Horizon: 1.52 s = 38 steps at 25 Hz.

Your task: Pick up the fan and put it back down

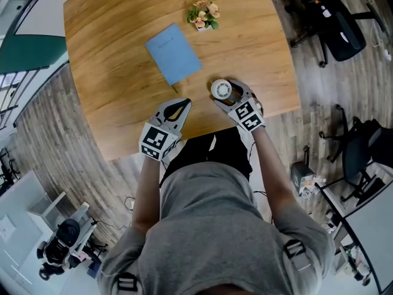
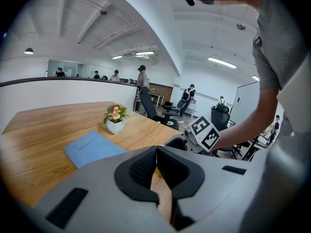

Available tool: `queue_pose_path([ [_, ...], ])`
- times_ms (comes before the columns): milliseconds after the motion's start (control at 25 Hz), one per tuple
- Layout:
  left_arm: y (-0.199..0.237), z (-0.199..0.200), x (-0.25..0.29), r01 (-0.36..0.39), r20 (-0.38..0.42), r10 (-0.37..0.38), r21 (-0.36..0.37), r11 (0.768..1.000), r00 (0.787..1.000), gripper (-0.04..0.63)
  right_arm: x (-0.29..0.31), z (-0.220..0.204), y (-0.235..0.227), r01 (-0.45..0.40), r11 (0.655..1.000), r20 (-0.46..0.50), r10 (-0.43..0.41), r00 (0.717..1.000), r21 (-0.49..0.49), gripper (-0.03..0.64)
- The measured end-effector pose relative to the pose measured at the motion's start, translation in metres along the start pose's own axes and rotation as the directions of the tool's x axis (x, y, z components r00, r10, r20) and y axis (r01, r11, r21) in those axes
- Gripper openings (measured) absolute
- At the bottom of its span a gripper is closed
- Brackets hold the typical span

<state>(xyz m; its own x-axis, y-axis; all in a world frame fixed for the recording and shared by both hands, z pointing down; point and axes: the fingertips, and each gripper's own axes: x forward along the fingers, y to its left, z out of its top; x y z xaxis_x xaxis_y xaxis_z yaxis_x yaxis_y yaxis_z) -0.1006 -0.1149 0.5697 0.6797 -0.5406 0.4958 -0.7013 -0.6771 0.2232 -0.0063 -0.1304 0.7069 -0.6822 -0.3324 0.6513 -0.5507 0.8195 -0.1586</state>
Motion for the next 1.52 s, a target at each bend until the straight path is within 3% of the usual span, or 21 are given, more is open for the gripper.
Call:
queue_pose_path([
  [880, 0.005, -0.007, 0.009, 0.029, -0.014, -0.029, -0.003, 1.0, 0.999, 0.02, 0.015, -0.02, -0.003, 0.045, 0.993, -0.1, -0.056, 0.993, -0.106, 0.367],
  [1280, 0.004, 0.0, 0.004, 0.039, 0.011, -0.039, 0.005, 0.999, 0.999, 0.02, 0.008, -0.007, -0.003, 0.082, 0.991, -0.057, -0.089, 0.994, -0.103, 0.368],
  [1520, 0.003, 0.01, -0.007, 0.037, 0.043, -0.037, 0.001, 0.999, 0.998, 0.02, -0.006, 0.009, 0.002, 0.087, 0.995, -0.021, -0.088, 0.996, -0.044, 0.333],
])
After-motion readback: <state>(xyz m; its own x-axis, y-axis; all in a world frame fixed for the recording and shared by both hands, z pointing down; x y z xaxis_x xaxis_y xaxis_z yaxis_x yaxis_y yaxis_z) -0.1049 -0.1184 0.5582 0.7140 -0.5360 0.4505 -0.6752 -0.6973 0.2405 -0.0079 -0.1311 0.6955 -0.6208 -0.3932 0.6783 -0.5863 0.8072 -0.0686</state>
